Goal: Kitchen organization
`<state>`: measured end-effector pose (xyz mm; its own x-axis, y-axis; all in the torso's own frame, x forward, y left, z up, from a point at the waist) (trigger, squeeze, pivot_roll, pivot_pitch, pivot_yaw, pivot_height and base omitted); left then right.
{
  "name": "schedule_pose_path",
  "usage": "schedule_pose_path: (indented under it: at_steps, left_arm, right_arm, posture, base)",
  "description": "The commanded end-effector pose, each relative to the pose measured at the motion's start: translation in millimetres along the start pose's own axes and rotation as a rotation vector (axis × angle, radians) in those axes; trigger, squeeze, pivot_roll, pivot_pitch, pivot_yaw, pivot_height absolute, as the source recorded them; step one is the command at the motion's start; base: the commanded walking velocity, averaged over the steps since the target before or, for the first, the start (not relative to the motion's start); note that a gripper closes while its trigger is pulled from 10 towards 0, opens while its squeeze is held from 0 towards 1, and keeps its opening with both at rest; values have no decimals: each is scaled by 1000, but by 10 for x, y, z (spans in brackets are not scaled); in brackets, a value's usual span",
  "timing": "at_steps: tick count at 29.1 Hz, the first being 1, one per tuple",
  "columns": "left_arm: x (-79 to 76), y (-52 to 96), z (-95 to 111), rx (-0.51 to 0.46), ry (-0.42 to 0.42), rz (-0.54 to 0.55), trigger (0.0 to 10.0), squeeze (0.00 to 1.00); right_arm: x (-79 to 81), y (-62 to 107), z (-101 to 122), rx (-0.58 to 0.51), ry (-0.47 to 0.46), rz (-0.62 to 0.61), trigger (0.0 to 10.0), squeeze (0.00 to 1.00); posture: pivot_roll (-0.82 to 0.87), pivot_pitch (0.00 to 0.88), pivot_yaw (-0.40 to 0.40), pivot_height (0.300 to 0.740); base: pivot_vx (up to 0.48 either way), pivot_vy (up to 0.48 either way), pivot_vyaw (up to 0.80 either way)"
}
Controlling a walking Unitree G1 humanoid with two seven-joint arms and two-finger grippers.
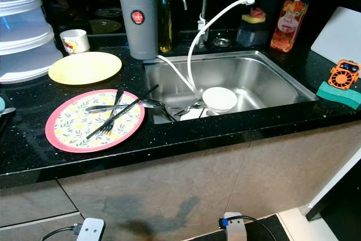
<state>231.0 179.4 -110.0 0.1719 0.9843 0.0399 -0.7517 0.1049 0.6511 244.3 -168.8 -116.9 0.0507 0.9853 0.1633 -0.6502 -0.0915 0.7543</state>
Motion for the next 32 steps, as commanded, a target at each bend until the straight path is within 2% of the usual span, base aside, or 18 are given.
schedule_pose_path:
  at_steps: [1,3,6,7,12,15,18,21,24,25,27,28,29,31,32]
  left_arm:
    - [-9,2,-51,25,24,20,10000,0]
    - [-8,2,-58,28,27,22,10000,0]
    - [-18,10,-121,59,29,31,10000,0]
    - [-17,12,-132,63,40,34,10000,0]
    - [-6,26,-173,78,56,38,10000,0]
    - [-34,26,-170,70,66,37,10000,0]
    - [-34,14,-143,62,83,47,10000,0]
    - [-111,-1,-117,57,60,15,10000,0]
    - [-124,-4,-110,54,51,9,10000,0]
    - [-66,-1,-111,55,70,39,10000,0]
    - [-47,4,-120,57,81,46,10000,0]
    - [-49,8,-129,60,83,42,10000,0]
    - [-76,15,-155,69,62,22,10000,0]
    - [-79,15,-151,64,73,21,10000,0]
    - [-61,14,-146,63,86,31,10000,0]
  right_arm:
    - [-40,22,-148,56,16,-11,10000,0]
    - [-43,24,-157,58,12,-11,10000,0]
    - [-109,37,-170,44,-91,-54,10000,0]
    - [-110,41,-195,48,-97,-55,10000,0]
    - [-113,53,-264,66,-58,-70,10000,0]
    - [-115,46,-232,55,-102,-74,10000,0]
    - [-70,49,-292,90,-28,-43,10000,0]
    - [-104,42,-230,74,-51,-53,10000,0]
    - [-116,39,-205,64,-69,-60,10000,0]
    - [-70,34,-220,76,-28,-36,10000,0]
    - [-54,34,-232,84,-10,-25,10000,0]
    - [-61,33,-220,80,-14,-28,10000,0]
    - [-86,26,-155,53,-73,-44,10000,0]
    - [-86,25,-145,49,-78,-42,10000,0]
    - [-85,28,-173,62,-51,-41,10000,0]
  posture:
    - [26,67,-38,740]
    - [19,58,-33,740]
    - [29,37,-46,740]
    - [29,37,-46,740]
    - [13,32,-14,740]
    - [26,18,-37,740]
    - [17,28,-19,740]
    - [19,19,-33,740]
    - [19,19,-33,740]
    - [15,25,-28,740]
    - [10,22,-22,740]
    - [5,18,-25,740]
    - [12,13,-39,740]
    - [12,13,-39,740]
    - [12,27,-40,740]
  base:
    - [0,0,0]
    - [0,0,0]
    - [0,0,0]
    - [0,0,0]
    - [0,0,0]
    - [0,0,0]
    - [0,0,0]
    - [0,0,0]
    - [0,0,0]
    - [0,0,0]
    - [0,0,0]
    - [0,0,0]
    - [0,0,0]
    - [0,0,0]
    - [0,0,0]
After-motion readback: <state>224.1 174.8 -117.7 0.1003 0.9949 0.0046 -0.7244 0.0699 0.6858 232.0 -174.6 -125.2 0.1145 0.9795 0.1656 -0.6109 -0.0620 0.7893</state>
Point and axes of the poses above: a point about 5 cm out from each wrist's last joint towards the gripper, its own y axis pointing back from the gripper into the wrist, its own z axis along the axis of the wrist's last joint, x = y × z, the point moved 6 cm from there along -y, pointing out of the wrist towards the gripper, and after that the axes turned 6 degrees about -y, right-handed, at the moved point
